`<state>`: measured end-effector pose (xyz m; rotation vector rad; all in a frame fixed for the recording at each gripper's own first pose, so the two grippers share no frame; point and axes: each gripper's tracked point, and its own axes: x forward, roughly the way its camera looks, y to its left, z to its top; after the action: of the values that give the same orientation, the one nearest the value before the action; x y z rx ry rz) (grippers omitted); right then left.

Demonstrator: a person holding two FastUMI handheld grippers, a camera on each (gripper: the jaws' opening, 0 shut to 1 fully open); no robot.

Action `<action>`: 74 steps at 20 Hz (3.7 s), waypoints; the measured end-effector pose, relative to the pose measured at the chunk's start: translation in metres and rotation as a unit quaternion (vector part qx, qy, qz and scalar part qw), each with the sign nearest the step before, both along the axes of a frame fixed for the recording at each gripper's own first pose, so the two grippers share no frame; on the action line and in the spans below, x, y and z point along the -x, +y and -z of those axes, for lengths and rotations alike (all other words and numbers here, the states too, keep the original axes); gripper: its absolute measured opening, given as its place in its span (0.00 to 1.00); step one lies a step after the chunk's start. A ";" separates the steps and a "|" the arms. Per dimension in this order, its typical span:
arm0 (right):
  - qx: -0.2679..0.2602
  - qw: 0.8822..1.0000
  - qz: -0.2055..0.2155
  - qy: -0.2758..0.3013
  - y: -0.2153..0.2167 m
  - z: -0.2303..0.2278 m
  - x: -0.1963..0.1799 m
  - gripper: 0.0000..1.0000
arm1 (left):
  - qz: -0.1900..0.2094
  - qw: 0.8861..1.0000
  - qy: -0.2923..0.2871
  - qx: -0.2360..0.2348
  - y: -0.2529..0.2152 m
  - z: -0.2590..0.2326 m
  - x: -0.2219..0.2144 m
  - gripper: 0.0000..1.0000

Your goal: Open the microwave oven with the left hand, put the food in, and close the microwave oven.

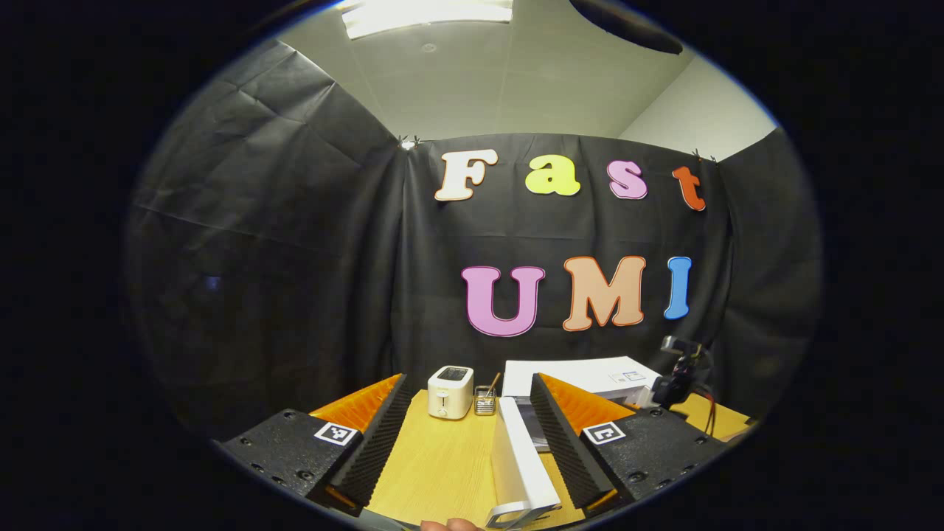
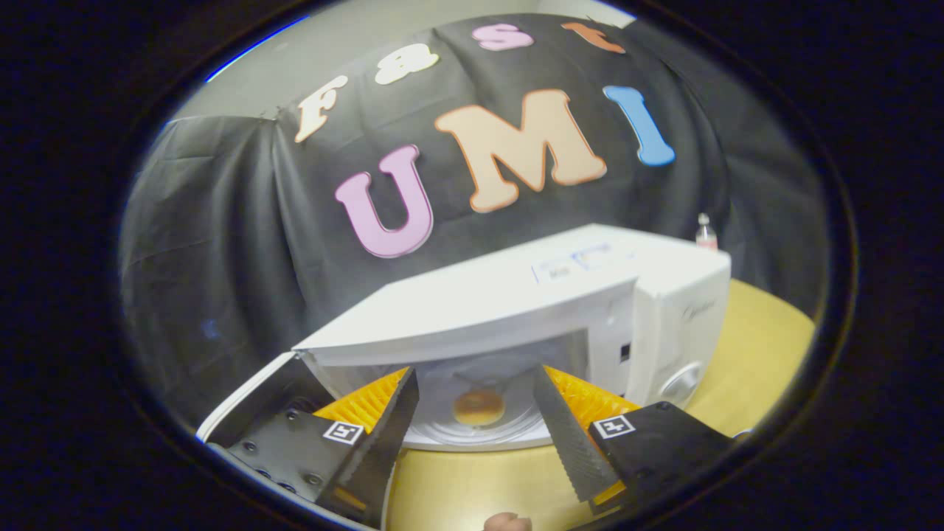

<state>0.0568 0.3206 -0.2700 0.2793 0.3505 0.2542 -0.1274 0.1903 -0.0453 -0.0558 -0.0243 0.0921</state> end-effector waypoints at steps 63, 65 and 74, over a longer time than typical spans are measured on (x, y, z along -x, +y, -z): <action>0.115 0.969 0.038 -0.214 -0.326 -0.310 -0.053 0.90 | 0.096 0.924 0.316 0.192 -0.270 0.262 -0.115 0.00; 0.112 0.969 0.025 -0.217 -0.329 -0.308 -0.055 0.91 | 0.093 0.926 0.313 0.188 -0.279 0.264 -0.126 0.01; 0.100 0.970 -0.024 -0.221 -0.330 -0.288 -0.045 0.91 | 0.070 0.937 0.306 0.154 -0.300 0.272 -0.169 0.01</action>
<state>0.1019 -0.0092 0.0177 0.0104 -0.0595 0.3187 0.0420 -0.1095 -0.3176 -0.3402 0.6202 -0.0331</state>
